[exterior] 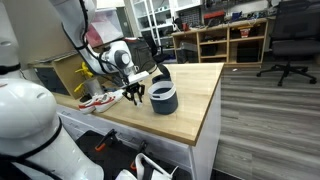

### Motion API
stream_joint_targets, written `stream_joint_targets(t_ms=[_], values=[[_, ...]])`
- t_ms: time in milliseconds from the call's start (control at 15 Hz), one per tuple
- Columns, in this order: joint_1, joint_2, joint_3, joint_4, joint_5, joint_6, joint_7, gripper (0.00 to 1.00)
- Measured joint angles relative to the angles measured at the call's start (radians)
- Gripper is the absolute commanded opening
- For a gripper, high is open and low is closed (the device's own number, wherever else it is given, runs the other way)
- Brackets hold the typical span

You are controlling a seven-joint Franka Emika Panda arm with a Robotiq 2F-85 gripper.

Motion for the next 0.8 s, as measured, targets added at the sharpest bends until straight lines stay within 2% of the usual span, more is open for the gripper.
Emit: stream_joint_targets(t_ms=[267, 600, 800], values=[[-0.042, -0.026, 0.000, 0.004, 0.005, -0.024, -0.014, 0.99], [-0.121, -0.158, -0.004, 0.031, 0.143, -0.196, -0.210, 1.00], [-0.133, -0.238, -0.039, 0.075, 0.215, -0.325, -0.302, 1.00]])
